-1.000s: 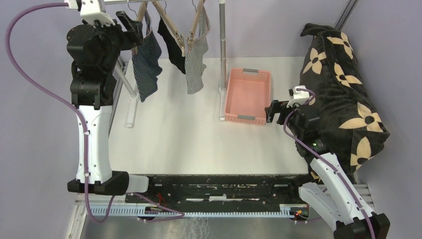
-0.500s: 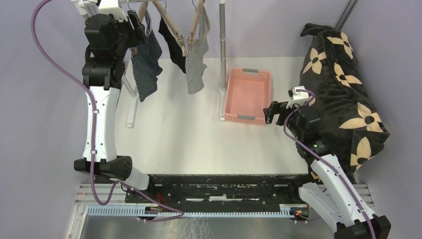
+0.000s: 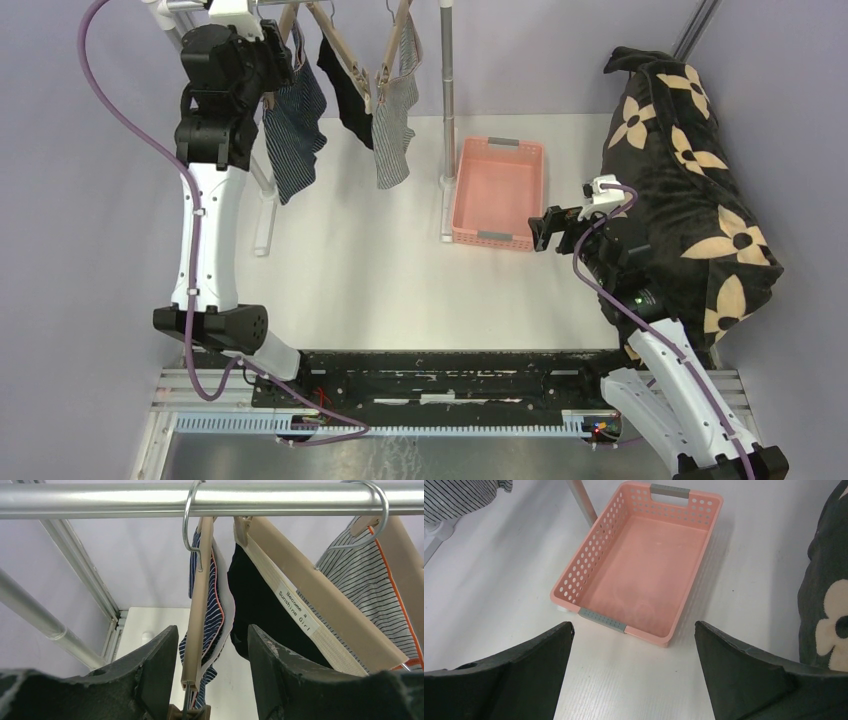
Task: Remove the underwear clipped to the hanger
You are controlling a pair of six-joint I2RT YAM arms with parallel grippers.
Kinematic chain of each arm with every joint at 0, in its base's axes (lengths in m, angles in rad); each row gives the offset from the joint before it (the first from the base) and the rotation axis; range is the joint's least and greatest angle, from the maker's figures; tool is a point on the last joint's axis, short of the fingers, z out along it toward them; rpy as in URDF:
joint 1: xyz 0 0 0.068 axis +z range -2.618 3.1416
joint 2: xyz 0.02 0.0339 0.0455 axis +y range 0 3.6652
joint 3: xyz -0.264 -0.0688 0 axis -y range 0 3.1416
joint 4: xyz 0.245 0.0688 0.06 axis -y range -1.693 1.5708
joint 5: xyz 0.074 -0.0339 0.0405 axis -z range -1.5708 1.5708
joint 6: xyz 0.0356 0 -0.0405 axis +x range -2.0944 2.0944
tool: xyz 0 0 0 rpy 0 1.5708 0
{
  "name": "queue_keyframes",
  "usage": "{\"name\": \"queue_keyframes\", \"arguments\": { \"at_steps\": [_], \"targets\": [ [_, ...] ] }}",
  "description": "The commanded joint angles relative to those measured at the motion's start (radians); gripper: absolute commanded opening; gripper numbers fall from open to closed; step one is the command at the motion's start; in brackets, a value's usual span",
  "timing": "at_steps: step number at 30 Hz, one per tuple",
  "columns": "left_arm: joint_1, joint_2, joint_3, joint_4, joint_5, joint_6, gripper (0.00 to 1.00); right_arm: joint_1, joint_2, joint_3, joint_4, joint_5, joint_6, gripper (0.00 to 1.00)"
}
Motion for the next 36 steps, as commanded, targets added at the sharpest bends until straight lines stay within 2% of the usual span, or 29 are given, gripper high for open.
{"name": "queue_keyframes", "arguments": {
  "at_steps": [1,9,19,23,29,31,36],
  "targets": [
    [0.000,0.022,0.015,0.059,-0.019,0.063,0.60,0.006,-0.010,-0.007,0.028,-0.011,0.010,1.00],
    [0.000,0.053,0.014,0.070,-0.036,0.074,0.57,0.006,-0.024,-0.007,0.027,-0.006,0.007,1.00],
    [0.001,0.052,-0.004,0.106,-0.039,0.079,0.38,0.008,-0.013,-0.012,0.034,-0.014,0.016,1.00],
    [0.001,0.046,-0.025,0.138,-0.039,0.074,0.35,0.010,-0.009,-0.013,0.033,-0.016,0.017,1.00],
    [0.000,0.055,-0.019,0.144,-0.037,0.073,0.18,0.010,-0.019,-0.013,0.032,-0.011,0.017,1.00],
    [0.000,0.056,-0.017,0.145,-0.039,0.071,0.05,0.010,-0.021,-0.014,0.031,-0.010,0.019,1.00],
    [0.000,0.061,-0.018,0.141,-0.026,0.077,0.03,0.011,-0.016,-0.014,0.031,-0.009,0.020,1.00]
  ]
}}
